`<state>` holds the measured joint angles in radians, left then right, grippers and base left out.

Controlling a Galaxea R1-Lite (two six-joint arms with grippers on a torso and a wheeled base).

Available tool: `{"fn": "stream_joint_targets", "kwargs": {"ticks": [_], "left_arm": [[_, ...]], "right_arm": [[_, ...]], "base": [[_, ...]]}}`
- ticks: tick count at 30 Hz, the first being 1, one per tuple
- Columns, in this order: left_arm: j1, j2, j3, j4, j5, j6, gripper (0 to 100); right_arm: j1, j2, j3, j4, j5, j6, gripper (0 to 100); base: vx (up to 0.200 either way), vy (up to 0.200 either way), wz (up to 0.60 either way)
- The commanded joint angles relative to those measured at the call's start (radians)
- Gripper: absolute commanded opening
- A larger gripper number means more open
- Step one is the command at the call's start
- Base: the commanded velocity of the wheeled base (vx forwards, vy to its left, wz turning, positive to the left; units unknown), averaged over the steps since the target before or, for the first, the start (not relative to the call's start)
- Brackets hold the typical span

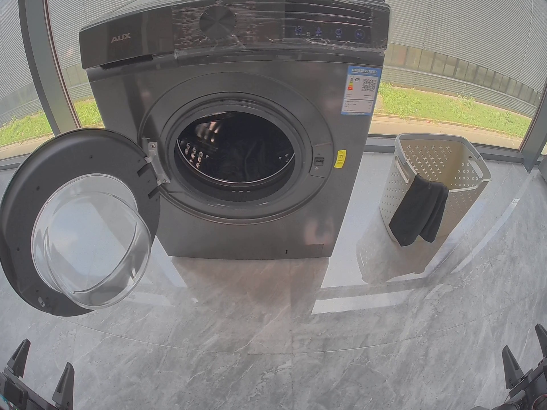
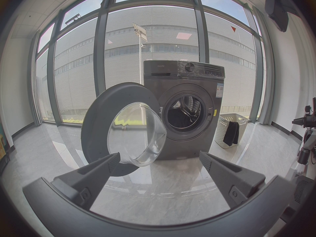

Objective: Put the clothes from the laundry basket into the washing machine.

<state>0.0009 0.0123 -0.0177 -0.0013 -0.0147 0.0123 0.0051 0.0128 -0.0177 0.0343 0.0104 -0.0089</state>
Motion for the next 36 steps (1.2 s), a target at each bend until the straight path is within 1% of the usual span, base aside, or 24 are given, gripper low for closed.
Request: {"fn": "stream_joint_targets", "kwargs": {"ticks": [1, 5, 7, 10, 19, 24, 33, 36], "left_arm": [[0.001, -0.012, 0.016, 0.000, 0.001, 0.001, 100], [-0.001, -0.012, 0.016, 0.000, 0.001, -0.005, 100], [-0.001, -0.012, 0.016, 0.000, 0.002, -0.003, 100], [-0.001, -0.012, 0.016, 0.001, 0.015, -0.003, 100], [-0.001, -0.012, 0.016, 0.001, 0.015, -0.005, 100], [-0.001, -0.012, 0.016, 0.000, 0.019, -0.012, 100], [-0.001, -0.012, 0.016, -0.002, 0.019, -0.011, 100], [-0.001, -0.012, 0.016, -0.002, 0.021, -0.012, 100]], "right_arm": [[-0.001, -0.013, 0.005, -0.001, 0.000, 0.000, 100], [0.001, -0.013, 0.005, -0.001, 0.000, 0.000, 100], [-0.001, -0.013, 0.005, 0.001, 0.002, 0.000, 100], [-0.001, -0.013, 0.005, 0.001, 0.000, 0.000, 100], [0.001, -0.013, 0.005, -0.001, 0.000, 0.000, 100], [-0.001, -0.013, 0.005, -0.001, 0.000, 0.000, 100], [0.001, -0.013, 0.005, -0.001, 0.000, 0.000, 100], [-0.001, -0.013, 0.005, -0.001, 0.002, 0.000, 100]], "base": [[0.000, -0.200, 0.00], [0.000, -0.200, 0.00], [0.000, -0.200, 0.00], [0.000, -0.200, 0.00], [0.000, -0.200, 0.00], [0.000, -0.200, 0.00], [0.000, -0.200, 0.00], [0.000, 0.000, 0.00]]}}
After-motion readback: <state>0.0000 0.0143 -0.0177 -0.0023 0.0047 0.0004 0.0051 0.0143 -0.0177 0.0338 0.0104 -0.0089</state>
